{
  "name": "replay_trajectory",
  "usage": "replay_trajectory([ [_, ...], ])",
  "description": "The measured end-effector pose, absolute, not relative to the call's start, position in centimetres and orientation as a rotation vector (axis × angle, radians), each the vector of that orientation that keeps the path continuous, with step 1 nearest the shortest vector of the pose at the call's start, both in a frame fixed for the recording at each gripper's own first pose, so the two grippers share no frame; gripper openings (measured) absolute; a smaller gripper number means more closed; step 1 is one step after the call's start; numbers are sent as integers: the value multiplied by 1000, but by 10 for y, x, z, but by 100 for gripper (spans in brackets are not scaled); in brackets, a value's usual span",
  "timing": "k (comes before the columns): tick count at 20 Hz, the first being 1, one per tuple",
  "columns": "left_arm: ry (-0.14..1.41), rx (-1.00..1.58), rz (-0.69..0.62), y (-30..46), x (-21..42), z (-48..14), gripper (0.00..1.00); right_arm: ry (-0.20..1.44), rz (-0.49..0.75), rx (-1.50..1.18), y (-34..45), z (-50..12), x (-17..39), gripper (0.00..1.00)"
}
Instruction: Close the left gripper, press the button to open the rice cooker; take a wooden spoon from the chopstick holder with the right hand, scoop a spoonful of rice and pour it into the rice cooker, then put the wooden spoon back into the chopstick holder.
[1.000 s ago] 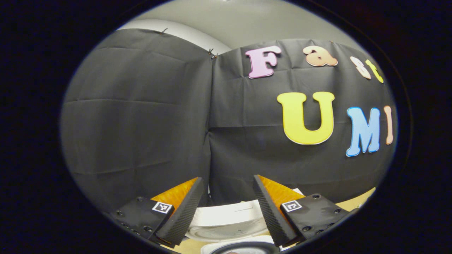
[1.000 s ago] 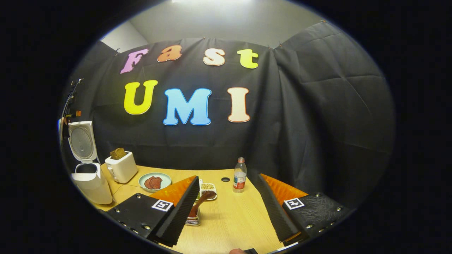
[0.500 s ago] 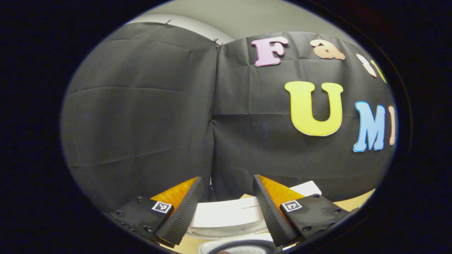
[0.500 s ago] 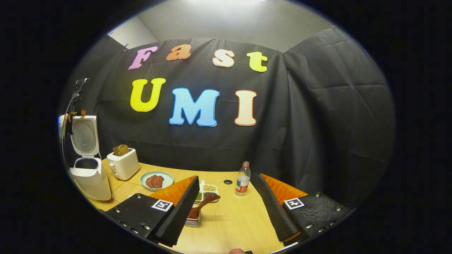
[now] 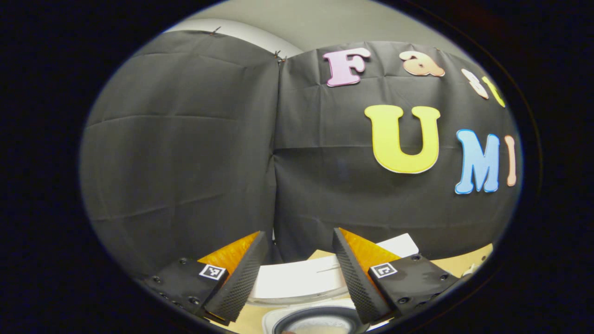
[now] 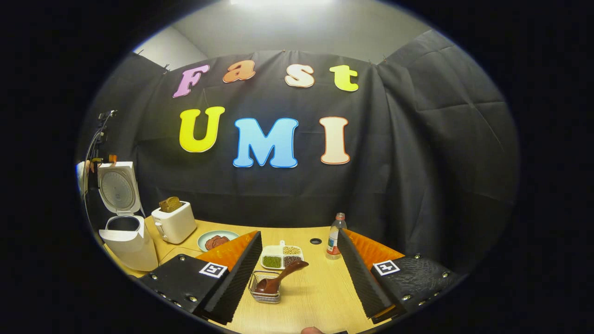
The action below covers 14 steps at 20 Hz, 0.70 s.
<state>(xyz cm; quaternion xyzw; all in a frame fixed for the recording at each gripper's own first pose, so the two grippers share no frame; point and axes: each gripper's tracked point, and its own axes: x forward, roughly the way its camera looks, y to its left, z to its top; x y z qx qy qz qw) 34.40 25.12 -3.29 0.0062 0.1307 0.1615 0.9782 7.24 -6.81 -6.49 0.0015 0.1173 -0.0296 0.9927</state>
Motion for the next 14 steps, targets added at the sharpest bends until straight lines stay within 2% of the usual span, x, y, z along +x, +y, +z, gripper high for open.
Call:
replay_trajectory([
  [14, 277, -12, 265, 202, 264, -56, 94, 205, 9, 8, -52, -59, 81, 99],
])
